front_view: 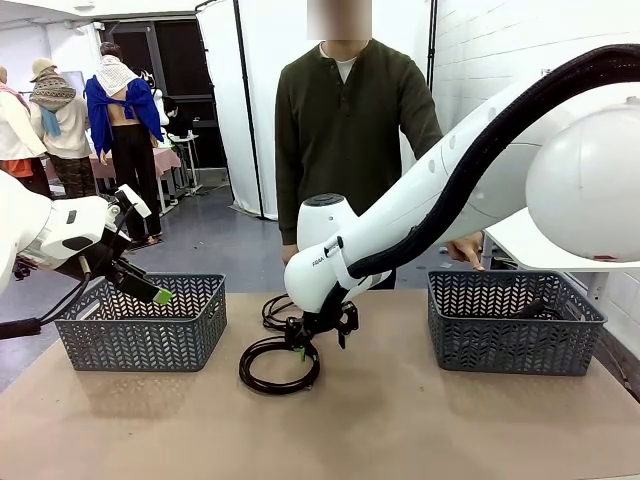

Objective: Organize the cables according to human instructions.
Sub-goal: Pick up a bundle of cables and place it in the basket indicated by the human.

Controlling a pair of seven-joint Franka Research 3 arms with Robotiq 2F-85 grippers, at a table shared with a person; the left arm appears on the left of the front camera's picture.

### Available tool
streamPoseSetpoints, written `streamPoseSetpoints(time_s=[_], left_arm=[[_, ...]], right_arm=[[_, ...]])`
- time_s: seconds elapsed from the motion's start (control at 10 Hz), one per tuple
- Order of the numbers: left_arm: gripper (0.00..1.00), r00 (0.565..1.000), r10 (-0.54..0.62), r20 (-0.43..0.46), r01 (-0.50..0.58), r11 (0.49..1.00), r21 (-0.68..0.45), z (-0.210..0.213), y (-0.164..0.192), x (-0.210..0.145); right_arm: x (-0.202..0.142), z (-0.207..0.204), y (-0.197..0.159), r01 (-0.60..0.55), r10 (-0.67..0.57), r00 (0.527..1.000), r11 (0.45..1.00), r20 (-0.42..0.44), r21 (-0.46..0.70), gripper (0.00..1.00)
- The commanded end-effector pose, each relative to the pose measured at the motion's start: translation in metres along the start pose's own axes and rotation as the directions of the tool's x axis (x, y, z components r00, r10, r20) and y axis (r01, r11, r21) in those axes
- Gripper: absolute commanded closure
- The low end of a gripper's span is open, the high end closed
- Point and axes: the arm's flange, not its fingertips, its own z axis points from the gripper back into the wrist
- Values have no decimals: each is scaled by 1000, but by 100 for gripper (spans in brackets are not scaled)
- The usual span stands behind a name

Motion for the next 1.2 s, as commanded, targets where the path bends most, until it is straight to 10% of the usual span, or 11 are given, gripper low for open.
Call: streamPoseSetpoints(time_s=[0.0,0.9,1.1], left_arm=[[0,1000,18,3,-18,1000,1,-1,1,0],[0,1000,18,3,-18,1000,1,-1,1,0],[0,1000,18,3,-18,1000,1,-1,1,0]], right_arm=[[12,-8,5,24,-23,999,999,22,-24,0],[25,-32,5,16,-17,1000,999,-27,-36,0],[25,-34,7,15,-17,999,999,-43,-36,30]])
